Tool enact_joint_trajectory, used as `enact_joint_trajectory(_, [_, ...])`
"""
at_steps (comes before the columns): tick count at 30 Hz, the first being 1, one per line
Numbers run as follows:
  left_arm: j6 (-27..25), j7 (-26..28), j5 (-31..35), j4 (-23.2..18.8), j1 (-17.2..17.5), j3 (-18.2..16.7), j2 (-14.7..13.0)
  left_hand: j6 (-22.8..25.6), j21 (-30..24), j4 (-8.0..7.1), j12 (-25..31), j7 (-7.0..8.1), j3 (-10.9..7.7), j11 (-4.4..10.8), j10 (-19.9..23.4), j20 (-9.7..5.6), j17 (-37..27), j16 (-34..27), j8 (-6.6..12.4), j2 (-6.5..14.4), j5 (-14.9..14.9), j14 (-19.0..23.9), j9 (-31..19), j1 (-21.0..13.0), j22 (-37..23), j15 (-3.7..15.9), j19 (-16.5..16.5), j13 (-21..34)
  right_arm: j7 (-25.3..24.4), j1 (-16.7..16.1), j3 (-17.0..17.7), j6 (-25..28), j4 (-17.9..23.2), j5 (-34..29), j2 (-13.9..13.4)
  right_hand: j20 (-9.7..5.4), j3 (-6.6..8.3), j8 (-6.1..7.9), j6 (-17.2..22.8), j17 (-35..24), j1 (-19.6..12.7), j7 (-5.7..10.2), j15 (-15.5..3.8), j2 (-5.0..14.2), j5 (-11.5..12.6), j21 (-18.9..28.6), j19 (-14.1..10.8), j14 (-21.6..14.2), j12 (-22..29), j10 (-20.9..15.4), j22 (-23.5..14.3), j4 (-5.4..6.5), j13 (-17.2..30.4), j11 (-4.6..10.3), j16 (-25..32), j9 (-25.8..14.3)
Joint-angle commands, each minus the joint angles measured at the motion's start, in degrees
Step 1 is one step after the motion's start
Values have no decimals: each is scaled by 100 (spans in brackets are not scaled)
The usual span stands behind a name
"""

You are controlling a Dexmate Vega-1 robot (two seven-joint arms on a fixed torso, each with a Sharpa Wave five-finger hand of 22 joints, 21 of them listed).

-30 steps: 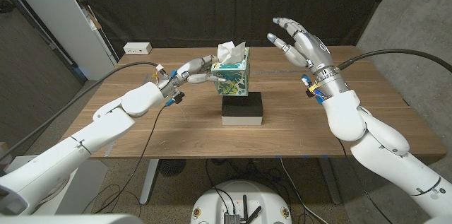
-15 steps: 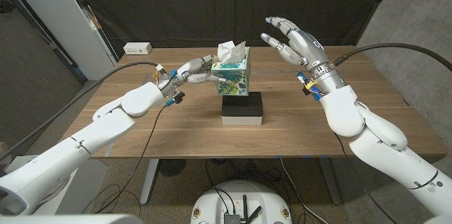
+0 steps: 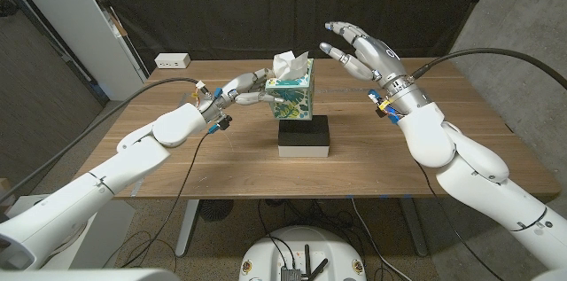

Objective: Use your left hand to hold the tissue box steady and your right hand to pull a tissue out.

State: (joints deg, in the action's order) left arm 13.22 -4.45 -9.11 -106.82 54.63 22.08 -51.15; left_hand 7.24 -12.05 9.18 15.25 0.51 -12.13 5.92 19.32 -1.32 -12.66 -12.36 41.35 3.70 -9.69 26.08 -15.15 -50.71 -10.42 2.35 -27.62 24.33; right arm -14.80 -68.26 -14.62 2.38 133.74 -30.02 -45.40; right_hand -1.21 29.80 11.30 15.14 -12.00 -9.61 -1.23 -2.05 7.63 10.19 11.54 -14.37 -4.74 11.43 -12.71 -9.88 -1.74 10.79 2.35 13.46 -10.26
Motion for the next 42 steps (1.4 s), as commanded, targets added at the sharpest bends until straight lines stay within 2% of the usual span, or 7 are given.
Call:
enact_joint_trajectory(1, [5, -18, -5, 17, -13, 18, 18, -25, 11, -16, -12, 1, -44, -24, 29, 4, -17, -26, 41, 5, -45, 11, -10, 37, -10, 706, 24, 12, 150, 127, -113, -10, 10, -37, -48, -34, 48, -8, 46, -10, -67, -2, -187, 256, -11, 6, -22, -51, -8, -10, -6, 5, 33, -6, 14, -18])
enact_joint_trajectory(6, [-6, -14, 1, 17, -17, 23, 22, -32, 9, -15, -12, 9, -44, -24, 37, -2, -17, -27, 45, 1, -45, 11, -5, 39, -10, 708, 20, 16, 197, 180, -171, -31, -11, -49, -60, -38, 54, -7, 54, -7, -81, 21, -197, 252, -11, 4, -22, -41, -14, 0, -6, -8, 34, 1, 6, -18])
enact_joint_trajectory(13, [-16, -25, -19, 23, -12, 26, 18, -34, 12, -23, -22, -5, -45, -23, 21, 8, -20, -28, 53, 8, -45, 5, 2, 52, -10, 696, 29, 21, 302, 286, -268, -39, -47, -52, -72, -19, 73, 10, 116, 1, -125, 143, -198, 245, -10, -6, -8, -3, -35, 54, -6, -46, 34, 17, -17, -20])
enact_joint_trajectory(26, [19, -79, -16, 89, -87, 72, 51, -39, 10, -26, -24, -1, -60, -26, 36, 2, -14, -19, 71, 10, -45, 6, 16, 72, -10, 706, 28, 32, 461, 431, -445, 33, -54, -170, -99, 42, 112, -1, 123, 18, -207, 214, -226, 240, -2, -25, 32, 68, -57, 135, -6, -118, 35, 44, -59, -23])
enact_joint_trajectory(42, [33, -91, -47, 126, -98, 86, 69, -42, 10, -20, -32, -5, -74, -23, 40, 0, -13, -17, 92, 2, -44, 12, 29, 85, -10, 706, 30, 44, 646, 605, -624, 52, -62, -284, -133, 33, 179, 11, 190, 43, -331, 273, -242, 248, 21, -31, 45, 87, -55, 165, -5, -226, 33, 46, -87, -25])
